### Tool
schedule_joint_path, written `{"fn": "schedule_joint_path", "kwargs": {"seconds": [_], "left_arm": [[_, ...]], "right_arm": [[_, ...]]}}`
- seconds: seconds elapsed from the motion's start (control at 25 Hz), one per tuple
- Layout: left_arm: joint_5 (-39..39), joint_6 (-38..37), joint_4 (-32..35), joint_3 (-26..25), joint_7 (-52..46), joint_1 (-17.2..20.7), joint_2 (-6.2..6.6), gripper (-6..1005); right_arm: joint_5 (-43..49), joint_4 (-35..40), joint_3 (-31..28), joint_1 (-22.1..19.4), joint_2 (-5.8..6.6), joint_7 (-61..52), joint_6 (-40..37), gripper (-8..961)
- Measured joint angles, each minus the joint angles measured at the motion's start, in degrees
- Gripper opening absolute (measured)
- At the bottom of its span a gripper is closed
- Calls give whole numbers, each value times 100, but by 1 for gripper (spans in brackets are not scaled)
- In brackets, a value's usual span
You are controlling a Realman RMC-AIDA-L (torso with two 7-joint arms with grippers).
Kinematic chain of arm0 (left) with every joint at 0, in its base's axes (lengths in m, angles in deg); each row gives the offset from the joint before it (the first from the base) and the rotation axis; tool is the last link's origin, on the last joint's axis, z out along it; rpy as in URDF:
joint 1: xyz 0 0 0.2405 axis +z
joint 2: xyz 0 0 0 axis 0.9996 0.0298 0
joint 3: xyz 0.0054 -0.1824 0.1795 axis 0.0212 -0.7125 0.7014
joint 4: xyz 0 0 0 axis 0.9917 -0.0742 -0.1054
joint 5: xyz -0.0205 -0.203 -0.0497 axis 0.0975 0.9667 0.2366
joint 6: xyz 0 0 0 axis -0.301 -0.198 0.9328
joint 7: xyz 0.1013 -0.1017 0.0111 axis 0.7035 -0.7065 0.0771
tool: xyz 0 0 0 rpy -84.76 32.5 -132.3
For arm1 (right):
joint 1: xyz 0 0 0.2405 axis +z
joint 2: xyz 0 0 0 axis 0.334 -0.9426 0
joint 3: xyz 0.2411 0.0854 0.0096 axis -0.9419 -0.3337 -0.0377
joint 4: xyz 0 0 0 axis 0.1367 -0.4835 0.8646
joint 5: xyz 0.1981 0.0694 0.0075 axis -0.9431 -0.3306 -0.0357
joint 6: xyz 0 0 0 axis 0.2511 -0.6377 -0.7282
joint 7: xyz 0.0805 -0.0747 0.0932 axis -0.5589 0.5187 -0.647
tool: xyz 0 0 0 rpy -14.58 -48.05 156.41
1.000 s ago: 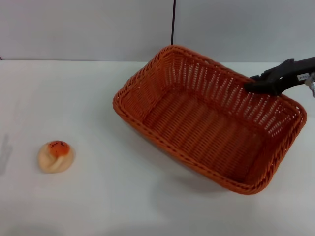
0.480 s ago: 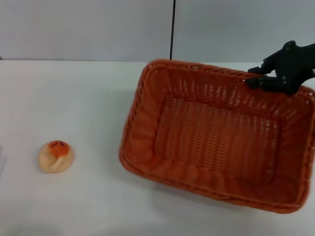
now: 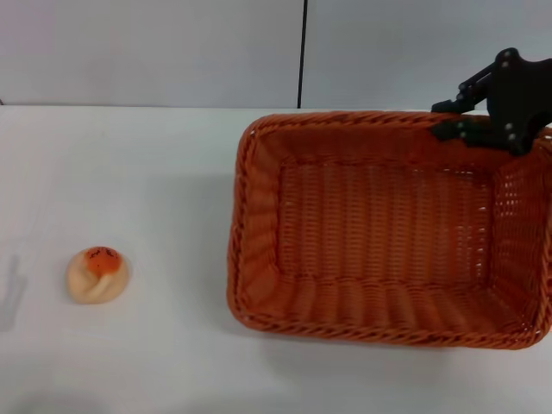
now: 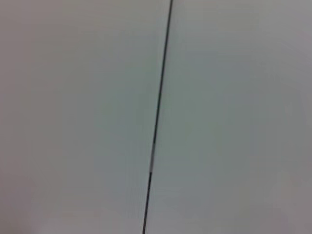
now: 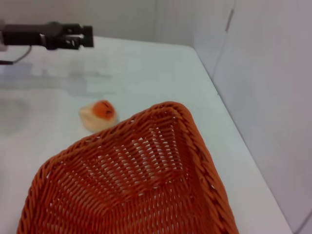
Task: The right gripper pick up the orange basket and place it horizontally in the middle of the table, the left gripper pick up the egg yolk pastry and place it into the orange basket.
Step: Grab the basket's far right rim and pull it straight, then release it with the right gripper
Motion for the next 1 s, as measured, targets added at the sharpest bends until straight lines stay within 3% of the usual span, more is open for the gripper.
{"fn": "schedule_joint_path", "kwargs": {"seconds": [0.32,0.64,0.68,0.72,0.88,1.0], "left_arm": [[0,-68,-230,75,202,138,0,788],[0,-81,-245,168,190,207,0,787],[-1,-92,-245,184,189,218,0,787],[0,-102,-245,197,189,225,0,786],[0,-119,-248,224,187,238,0,786],[0,-122,-263,228,192,243,0,785]], "right_arm": [[-25,-648,36,228,-15,404,216,164],[474,-466,238,275,-247,531,375,163],[632,-302,285,255,-360,531,447,163],[632,-302,285,255,-360,531,447,166],[887,222,329,79,-647,537,711,180],[887,346,342,16,-676,542,764,190]]}}
